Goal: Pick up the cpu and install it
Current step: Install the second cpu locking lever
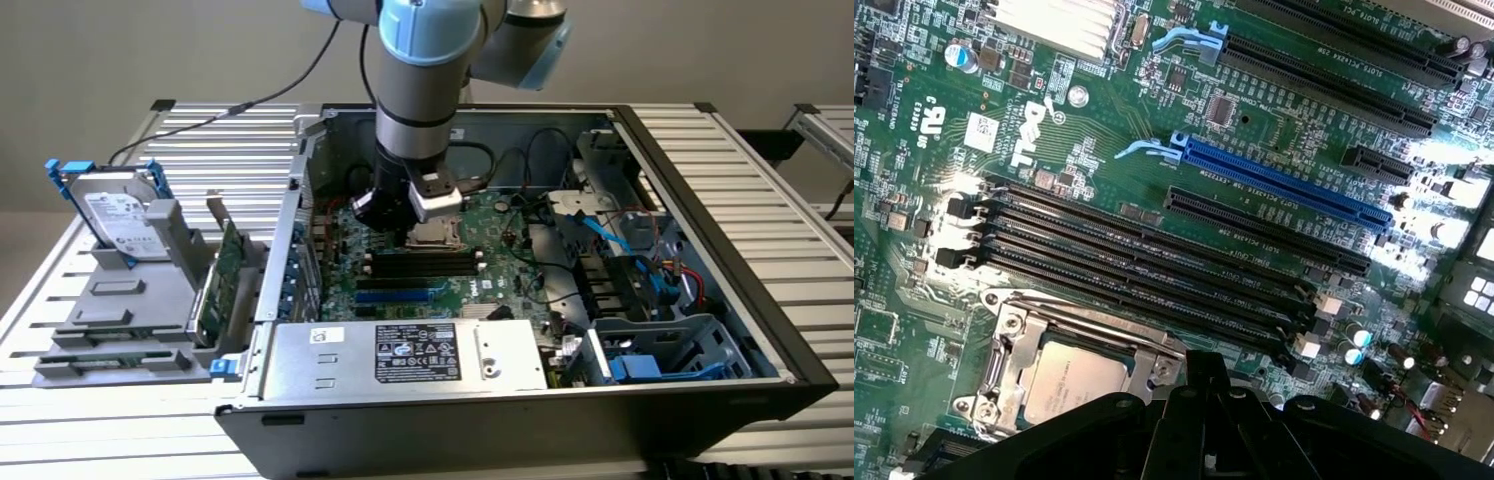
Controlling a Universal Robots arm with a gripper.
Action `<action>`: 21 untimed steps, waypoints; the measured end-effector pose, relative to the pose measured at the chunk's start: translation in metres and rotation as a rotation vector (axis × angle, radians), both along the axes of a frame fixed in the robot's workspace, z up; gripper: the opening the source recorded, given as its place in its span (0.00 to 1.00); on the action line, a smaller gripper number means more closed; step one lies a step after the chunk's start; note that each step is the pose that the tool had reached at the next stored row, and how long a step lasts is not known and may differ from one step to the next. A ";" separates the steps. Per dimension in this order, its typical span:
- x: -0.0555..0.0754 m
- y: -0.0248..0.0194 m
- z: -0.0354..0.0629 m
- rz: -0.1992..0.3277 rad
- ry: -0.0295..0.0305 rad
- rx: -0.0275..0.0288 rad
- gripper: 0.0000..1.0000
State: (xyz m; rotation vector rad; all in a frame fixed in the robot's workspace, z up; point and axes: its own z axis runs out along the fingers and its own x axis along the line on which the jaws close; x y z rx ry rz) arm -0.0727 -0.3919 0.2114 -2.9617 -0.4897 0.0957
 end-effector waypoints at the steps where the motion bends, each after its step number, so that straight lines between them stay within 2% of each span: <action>1: 0.000 0.0000 -0.0003 0.000 0.0011 0.0013 0.11; 6: 0.000 0.0000 -0.0019 0.000 0.0054 0.0048 0.11; 14: 0.000 0.0005 -0.0035 0.000 0.0105 0.0053 0.11; 17: 0.000 0.0014 -0.0035 -0.001 0.0106 0.0043 0.11; 21: 0.000 0.0037 -0.0035 -0.001 0.0105 0.0002 0.11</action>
